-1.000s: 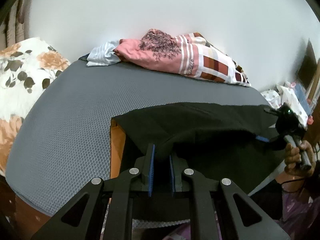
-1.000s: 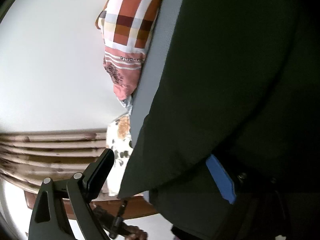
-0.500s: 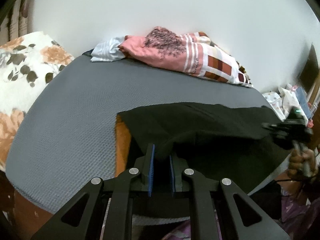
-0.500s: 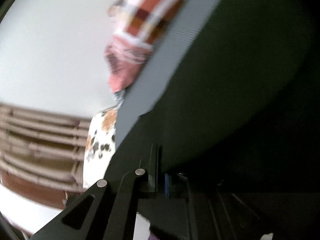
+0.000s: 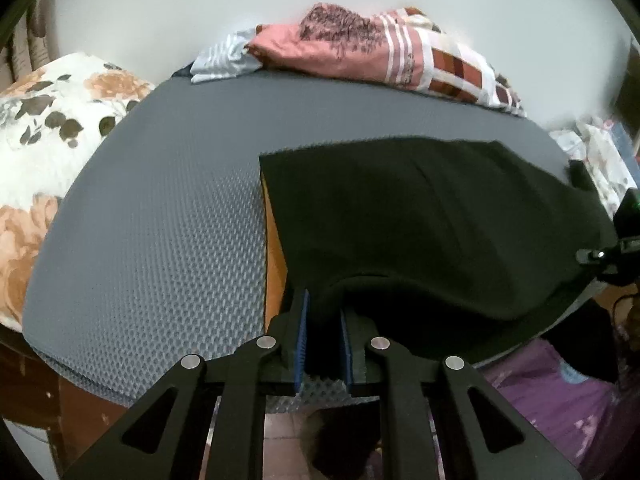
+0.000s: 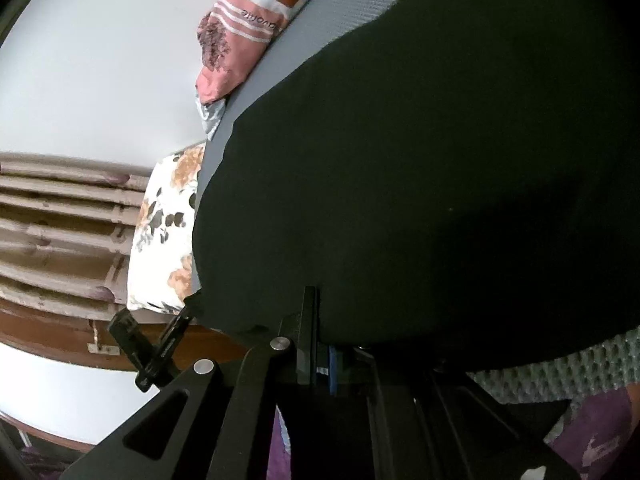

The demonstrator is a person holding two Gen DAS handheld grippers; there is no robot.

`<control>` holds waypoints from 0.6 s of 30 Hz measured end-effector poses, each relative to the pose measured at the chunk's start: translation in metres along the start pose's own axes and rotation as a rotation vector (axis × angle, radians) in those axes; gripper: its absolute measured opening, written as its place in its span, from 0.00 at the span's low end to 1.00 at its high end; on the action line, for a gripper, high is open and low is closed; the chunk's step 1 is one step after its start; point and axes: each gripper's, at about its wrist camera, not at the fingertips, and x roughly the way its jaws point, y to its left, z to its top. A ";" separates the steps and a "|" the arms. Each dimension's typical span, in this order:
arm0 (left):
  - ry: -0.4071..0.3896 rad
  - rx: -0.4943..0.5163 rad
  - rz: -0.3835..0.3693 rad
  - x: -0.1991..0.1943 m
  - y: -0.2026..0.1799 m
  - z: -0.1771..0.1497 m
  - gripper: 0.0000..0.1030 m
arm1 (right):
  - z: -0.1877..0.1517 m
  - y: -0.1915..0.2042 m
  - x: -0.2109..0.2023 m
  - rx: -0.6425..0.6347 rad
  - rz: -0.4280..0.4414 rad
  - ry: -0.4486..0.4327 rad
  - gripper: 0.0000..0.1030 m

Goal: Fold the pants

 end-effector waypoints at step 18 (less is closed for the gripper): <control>-0.180 -0.088 0.149 -0.066 0.019 0.018 0.86 | -0.003 -0.003 0.013 0.014 -0.008 0.037 0.05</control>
